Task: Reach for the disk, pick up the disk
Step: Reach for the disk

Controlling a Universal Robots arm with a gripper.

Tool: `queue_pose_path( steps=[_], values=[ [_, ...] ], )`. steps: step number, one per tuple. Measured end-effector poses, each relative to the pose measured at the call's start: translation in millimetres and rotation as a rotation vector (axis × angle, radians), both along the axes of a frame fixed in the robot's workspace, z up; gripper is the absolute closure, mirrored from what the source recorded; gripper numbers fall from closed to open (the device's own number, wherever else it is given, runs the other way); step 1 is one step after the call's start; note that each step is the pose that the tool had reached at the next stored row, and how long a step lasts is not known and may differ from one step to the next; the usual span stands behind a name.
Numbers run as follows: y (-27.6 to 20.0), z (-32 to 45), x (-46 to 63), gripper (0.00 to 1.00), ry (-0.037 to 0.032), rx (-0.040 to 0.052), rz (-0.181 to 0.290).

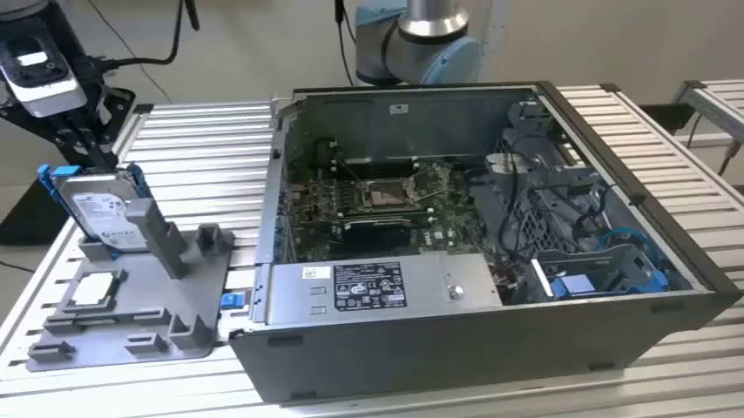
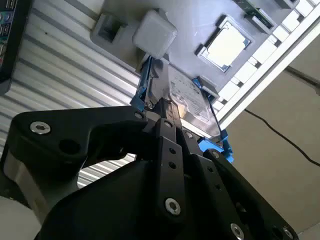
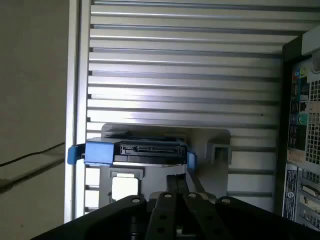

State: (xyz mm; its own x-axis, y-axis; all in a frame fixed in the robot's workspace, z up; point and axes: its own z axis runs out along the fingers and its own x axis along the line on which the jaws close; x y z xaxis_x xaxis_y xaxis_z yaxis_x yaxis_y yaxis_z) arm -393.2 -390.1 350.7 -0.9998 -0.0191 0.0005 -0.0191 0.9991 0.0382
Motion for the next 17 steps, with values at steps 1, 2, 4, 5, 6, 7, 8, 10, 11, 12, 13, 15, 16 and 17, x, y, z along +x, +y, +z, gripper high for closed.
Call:
queue_pose_path(
  steps=[1,2,4,5,6,7,8,10,11,12,13,15,16,17],
  values=[
    [0.0,0.0,0.0,1.00,0.0000,0.0000,0.000],
    [0.0,0.0,0.0,1.00,0.0000,0.0000,0.000],
    [0.0,0.0,0.0,1.00,0.0000,0.0000,0.000],
    [0.0,0.0,0.0,1.00,0.0000,0.0000,0.000],
    [0.0,0.0,0.0,1.00,0.0000,0.0000,0.000],
    [0.0,0.0,0.0,1.00,0.0000,0.0000,0.000],
    [0.0,0.0,0.0,1.00,-0.0001,0.0000,0.000],
    [0.0,0.0,0.0,1.00,0.0000,0.0000,0.000],
    [0.0,0.0,0.0,1.00,0.0000,0.0000,0.000],
    [0.0,0.0,0.0,1.00,0.0000,0.0000,0.000],
    [0.0,0.0,0.0,1.00,0.0000,0.0000,0.000],
    [1.4,-0.1,-0.2,1.00,0.0001,-0.0001,-0.001],
    [3.3,-0.2,-0.8,1.00,0.0000,-0.0001,-0.001],
    [5.8,-0.3,-1.7,1.00,0.0000,0.0000,-0.001]
  ],
)
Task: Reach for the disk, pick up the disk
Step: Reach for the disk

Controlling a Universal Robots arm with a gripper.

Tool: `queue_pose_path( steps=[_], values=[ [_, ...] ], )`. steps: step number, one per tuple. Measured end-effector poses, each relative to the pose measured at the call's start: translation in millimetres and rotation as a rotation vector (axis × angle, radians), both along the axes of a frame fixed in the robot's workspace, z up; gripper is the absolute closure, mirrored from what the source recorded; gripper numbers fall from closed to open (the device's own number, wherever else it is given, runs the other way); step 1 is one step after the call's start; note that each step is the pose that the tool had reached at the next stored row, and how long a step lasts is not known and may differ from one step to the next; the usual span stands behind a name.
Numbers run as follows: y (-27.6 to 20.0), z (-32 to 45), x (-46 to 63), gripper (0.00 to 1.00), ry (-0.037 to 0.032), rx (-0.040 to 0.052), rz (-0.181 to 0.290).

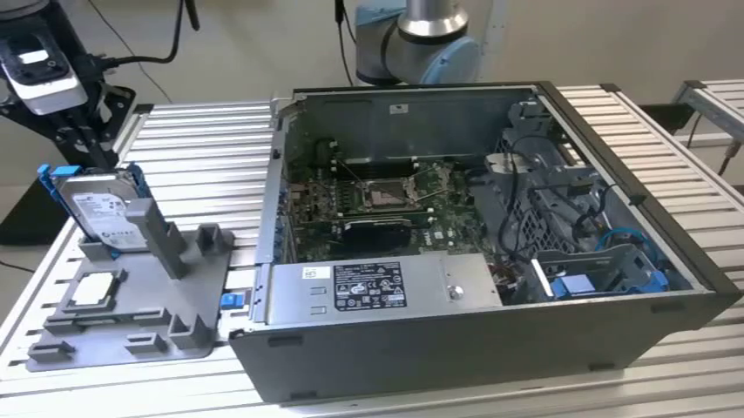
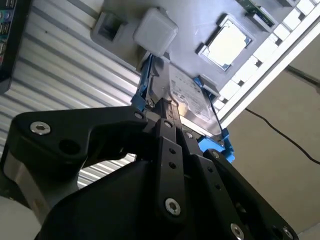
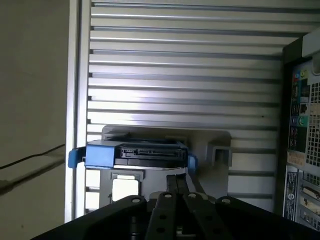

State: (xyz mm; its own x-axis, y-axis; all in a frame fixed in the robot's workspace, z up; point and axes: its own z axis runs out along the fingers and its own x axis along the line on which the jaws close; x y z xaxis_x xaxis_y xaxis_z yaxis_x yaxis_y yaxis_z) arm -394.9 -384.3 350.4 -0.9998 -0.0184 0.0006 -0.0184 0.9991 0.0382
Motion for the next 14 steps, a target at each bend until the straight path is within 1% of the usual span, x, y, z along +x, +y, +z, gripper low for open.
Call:
queue_pose_path(
  steps=[3,4,5,9,14],
  values=[
    [10.6,-0.5,-6.0,1.00,-0.0001,0.0000,0.000],
    [13.4,-0.7,-9.1,1.00,-0.0002,0.0001,0.000],
    [14.6,-0.8,-12.7,1.00,0.0000,0.0001,0.000],
    [14.9,-1.2,-30.7,1.00,-0.0001,0.0001,0.000],
    [14.9,-1.5,-49.5,1.00,0.0000,0.0000,0.000]
  ],
)
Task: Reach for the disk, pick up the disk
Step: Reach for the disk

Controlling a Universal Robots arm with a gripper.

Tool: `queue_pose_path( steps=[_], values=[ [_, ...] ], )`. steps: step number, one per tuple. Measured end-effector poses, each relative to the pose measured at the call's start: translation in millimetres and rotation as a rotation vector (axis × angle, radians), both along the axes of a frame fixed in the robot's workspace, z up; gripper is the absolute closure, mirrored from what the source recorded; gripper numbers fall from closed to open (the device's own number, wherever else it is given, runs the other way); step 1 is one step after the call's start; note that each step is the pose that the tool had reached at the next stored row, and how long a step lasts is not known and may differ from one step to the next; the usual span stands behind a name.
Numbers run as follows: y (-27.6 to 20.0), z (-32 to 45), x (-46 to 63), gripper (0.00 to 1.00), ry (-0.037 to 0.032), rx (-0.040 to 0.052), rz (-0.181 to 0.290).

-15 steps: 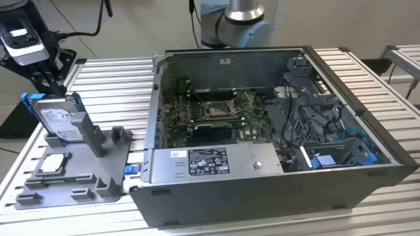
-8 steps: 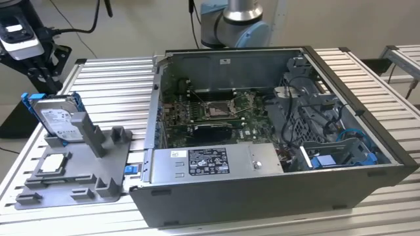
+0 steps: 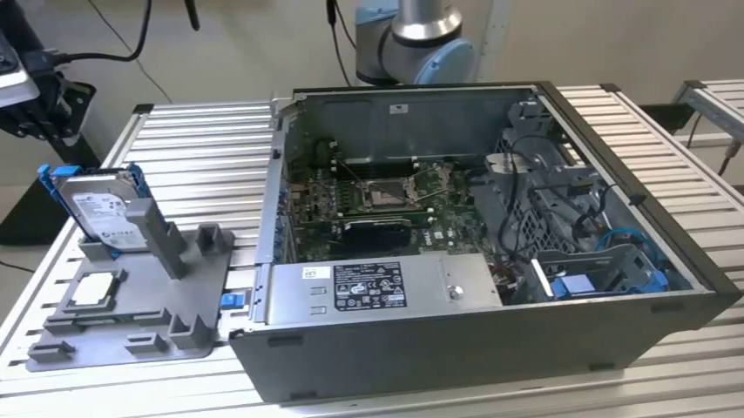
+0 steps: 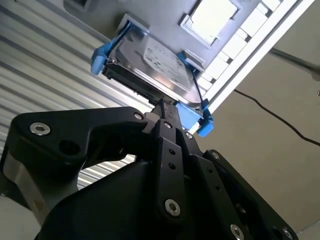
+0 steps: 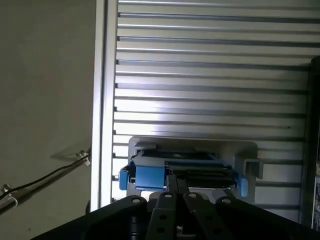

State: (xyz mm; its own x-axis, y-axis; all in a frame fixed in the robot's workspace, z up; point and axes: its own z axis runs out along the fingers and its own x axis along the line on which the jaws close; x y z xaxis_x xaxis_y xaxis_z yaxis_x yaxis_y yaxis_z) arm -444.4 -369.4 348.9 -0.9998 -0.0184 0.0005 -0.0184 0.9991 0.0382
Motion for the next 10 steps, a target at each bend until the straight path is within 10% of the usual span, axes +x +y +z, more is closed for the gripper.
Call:
queue_pose_path(
  steps=[10],
  values=[
    [0.0,-0.2,-15.5,1.00,-0.0001,0.0001,0.000]
  ],
)
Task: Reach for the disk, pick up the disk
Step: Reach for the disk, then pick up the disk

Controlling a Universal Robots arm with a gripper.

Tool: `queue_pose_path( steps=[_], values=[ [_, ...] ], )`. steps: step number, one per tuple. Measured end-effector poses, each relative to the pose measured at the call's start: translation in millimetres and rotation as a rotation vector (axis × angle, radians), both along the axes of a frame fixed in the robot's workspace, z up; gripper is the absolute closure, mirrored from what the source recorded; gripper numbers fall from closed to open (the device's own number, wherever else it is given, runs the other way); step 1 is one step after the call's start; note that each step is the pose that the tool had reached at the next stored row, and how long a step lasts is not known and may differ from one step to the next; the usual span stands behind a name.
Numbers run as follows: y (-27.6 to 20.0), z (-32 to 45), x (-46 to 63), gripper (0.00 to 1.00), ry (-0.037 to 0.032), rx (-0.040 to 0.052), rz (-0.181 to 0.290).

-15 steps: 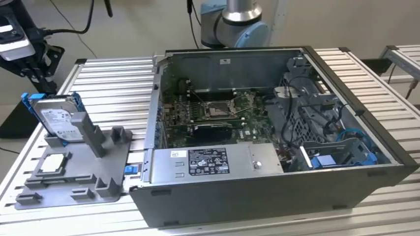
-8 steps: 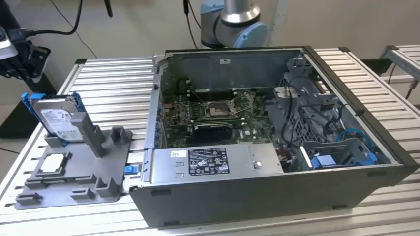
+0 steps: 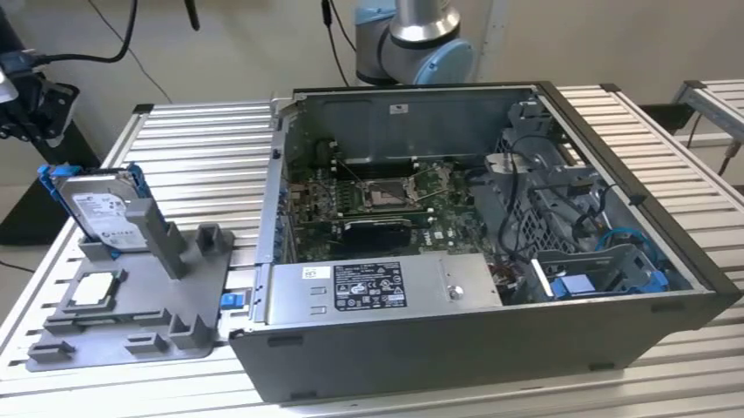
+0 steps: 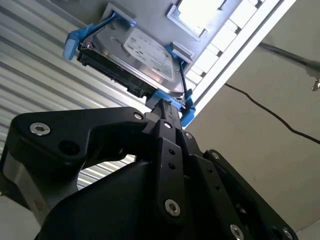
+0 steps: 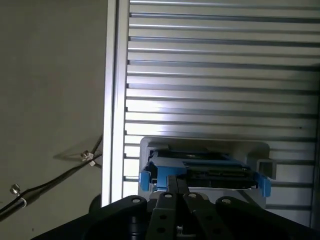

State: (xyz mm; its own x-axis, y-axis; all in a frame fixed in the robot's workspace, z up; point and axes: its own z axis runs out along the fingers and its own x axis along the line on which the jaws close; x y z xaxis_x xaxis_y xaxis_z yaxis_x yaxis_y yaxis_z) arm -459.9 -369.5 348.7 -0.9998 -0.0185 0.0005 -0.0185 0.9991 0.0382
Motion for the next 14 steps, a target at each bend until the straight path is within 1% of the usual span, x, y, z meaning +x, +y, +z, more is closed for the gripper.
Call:
queue_pose_path(
  steps=[6,14],
  values=[
    [0.0,0.0,-0.1,1.00,0.0001,-0.0001,0.002],
    [0.0,0.0,-0.2,1.00,0.0001,-0.0001,0.034]
  ],
)
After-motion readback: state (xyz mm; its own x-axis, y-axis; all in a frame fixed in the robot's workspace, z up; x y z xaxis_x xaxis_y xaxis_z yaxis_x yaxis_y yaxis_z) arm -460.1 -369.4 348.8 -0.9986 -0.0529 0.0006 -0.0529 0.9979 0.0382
